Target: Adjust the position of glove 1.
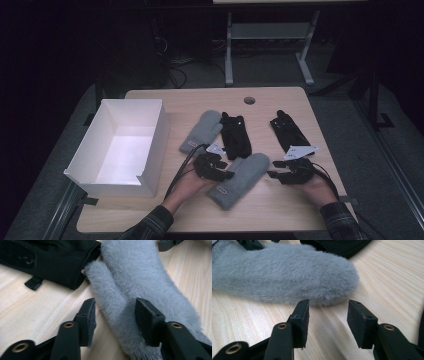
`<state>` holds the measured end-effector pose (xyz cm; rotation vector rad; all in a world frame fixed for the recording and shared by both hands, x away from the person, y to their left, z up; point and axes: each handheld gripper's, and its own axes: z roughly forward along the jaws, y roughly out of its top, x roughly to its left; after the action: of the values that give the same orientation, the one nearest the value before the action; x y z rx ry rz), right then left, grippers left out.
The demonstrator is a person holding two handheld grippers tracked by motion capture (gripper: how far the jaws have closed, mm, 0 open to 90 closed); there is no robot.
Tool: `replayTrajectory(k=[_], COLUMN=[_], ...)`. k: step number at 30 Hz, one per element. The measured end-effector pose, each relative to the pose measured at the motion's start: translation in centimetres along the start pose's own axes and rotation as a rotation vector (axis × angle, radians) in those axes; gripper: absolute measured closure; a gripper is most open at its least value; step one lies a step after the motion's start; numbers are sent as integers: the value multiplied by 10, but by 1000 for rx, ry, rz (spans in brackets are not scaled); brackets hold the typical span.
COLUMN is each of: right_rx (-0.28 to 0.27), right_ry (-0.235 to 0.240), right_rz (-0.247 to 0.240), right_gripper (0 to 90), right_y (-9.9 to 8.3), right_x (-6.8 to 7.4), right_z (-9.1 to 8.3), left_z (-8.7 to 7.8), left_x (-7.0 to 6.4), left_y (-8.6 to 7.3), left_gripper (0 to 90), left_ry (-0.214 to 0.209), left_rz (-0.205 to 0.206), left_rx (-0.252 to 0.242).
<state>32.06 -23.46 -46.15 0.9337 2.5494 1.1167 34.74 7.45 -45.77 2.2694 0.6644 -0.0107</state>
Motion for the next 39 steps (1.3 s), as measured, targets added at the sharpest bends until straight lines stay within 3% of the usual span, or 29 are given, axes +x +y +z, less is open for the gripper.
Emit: replayTrajectory(k=[2,4,5,7,10,14,18,21,22,24,25,26,31,36,39], right_rx=[3,1,2,2,2,-2,-3,-3,1,4,6,10,14,22,23], right_ry=[0,1,-1,-1,-2,-3,29,34,40,42,48,51,61,64,61], right_rz=[-2,-4,-11,-11,-12,-14,-17,-20,-23,-26,-31,-33,-49,-60,-62], right_gripper=[526,525,526,526,528,566,858,900,900,900,900,900,900,900,900], right_y=[0,0,1,1,2,1,3,4,4,4,4,5,7,6,6], right_x=[1,1,1,1,0,0,-1,0,0,0,1,2,5,6,5], right_z=[0,1,1,1,1,0,-4,-5,-6,-5,-5,-5,-2,-1,-2], left_z=[3,4,4,3,-2,-16,-45,-56,-67,-71,-80,-82,-77,-66,-63], left_x=[0,0,-1,-1,-2,-2,0,3,4,5,7,8,3,-12,-18], left_y=[-1,-1,-1,0,1,6,10,11,11,12,13,13,12,11,12], left_gripper=[635,664,748,832,860,866,867,868,868,868,868,868,868,859,855], left_ry=[-36,-45,-48,-41,-33,-39,-27,-18,18,39,86,91,78,3,-17], left_rz=[-17,-19,-17,-15,-12,-5,5,3,11,22,42,42,53,65,79], left_rx=[15,25,30,30,31,13,-26,-43,-50,-49,-55,-62,-52,-37,-38])
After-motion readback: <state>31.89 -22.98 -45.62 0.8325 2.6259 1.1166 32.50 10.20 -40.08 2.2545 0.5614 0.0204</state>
